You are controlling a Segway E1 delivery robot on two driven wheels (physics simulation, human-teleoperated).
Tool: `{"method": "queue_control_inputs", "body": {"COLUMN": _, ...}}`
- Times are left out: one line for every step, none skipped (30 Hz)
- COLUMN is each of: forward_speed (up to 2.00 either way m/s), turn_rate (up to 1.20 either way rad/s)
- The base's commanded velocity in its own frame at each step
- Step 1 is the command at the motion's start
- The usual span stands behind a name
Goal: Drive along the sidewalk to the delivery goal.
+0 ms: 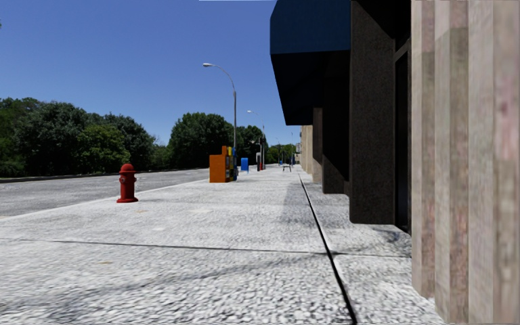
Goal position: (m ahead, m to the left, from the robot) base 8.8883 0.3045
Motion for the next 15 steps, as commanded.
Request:
{"method": "queue_control_inputs", "body": {"forward_speed": 2.00, "turn_rate": 0.00}}
{"method": "queue_control_inputs", "body": {"forward_speed": 2.00, "turn_rate": 0.00}}
{"method": "queue_control_inputs", "body": {"forward_speed": 2.00, "turn_rate": 0.00}}
{"method": "queue_control_inputs", "body": {"forward_speed": 2.00, "turn_rate": 0.00}}
{"method": "queue_control_inputs", "body": {"forward_speed": 2.00, "turn_rate": 0.00}}
{"method": "queue_control_inputs", "body": {"forward_speed": 2.00, "turn_rate": 0.00}}
{"method": "queue_control_inputs", "body": {"forward_speed": 2.00, "turn_rate": 0.00}}
{"method": "queue_control_inputs", "body": {"forward_speed": 2.00, "turn_rate": 0.00}}
{"method": "queue_control_inputs", "body": {"forward_speed": 2.00, "turn_rate": 0.00}}
{"method": "queue_control_inputs", "body": {"forward_speed": 2.00, "turn_rate": 0.00}}
{"method": "queue_control_inputs", "body": {"forward_speed": 2.00, "turn_rate": 0.00}}
{"method": "queue_control_inputs", "body": {"forward_speed": 2.00, "turn_rate": 0.00}}
{"method": "queue_control_inputs", "body": {"forward_speed": 2.00, "turn_rate": 0.00}}
{"method": "queue_control_inputs", "body": {"forward_speed": 2.00, "turn_rate": 0.00}}
{"method": "queue_control_inputs", "body": {"forward_speed": 2.00, "turn_rate": 0.00}}
